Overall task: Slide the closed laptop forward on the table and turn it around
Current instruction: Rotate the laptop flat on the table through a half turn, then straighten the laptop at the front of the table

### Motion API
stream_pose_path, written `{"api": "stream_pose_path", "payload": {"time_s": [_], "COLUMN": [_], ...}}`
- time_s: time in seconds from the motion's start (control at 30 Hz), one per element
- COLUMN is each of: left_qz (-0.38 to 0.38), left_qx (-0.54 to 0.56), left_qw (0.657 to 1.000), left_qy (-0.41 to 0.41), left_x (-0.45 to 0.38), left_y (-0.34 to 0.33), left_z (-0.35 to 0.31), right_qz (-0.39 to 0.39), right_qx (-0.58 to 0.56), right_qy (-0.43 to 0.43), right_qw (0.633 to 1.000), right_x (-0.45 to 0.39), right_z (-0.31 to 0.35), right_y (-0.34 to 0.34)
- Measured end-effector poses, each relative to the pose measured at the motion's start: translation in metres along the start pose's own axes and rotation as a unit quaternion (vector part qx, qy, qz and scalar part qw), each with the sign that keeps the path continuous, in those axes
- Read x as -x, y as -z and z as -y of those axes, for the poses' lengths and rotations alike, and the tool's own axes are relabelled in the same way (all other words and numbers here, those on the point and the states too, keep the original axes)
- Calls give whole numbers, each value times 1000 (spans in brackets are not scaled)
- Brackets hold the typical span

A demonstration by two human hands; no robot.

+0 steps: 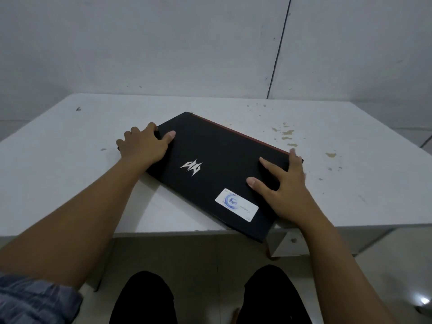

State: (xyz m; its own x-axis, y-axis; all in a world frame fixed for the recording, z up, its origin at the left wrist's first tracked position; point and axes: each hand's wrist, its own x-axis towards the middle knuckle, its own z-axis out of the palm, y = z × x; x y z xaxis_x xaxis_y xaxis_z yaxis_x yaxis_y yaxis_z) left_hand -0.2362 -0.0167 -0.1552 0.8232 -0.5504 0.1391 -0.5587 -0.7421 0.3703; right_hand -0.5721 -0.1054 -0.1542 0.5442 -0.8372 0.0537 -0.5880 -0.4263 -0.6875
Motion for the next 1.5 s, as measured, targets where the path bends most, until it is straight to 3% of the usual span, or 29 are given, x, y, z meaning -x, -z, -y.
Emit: {"api": "stream_pose_path", "payload": {"time_s": [0.13,0.23,0.43,0.67,1.33,1.5], "left_qz": [63,82,29,-3,-48,-42], "left_qx": [77,49,25,22,-58,15], "left_qw": [992,990,996,999,995,998], "left_qy": [-79,-99,-77,-39,65,40], "left_x": [-19,-20,-3,21,108,120], "left_y": [18,20,13,15,14,19], "left_z": [25,31,21,19,1,8], "right_qz": [-23,-51,-71,-83,8,-73], "right_qx": [-45,-27,35,15,-5,-29], "right_qy": [-74,-73,-80,-24,83,61], "right_qw": [996,996,994,996,997,995], "right_x": [42,58,55,29,-21,-19], "right_z": [25,39,43,14,-29,-32], "right_y": [-29,-50,-54,-32,24,22]}}
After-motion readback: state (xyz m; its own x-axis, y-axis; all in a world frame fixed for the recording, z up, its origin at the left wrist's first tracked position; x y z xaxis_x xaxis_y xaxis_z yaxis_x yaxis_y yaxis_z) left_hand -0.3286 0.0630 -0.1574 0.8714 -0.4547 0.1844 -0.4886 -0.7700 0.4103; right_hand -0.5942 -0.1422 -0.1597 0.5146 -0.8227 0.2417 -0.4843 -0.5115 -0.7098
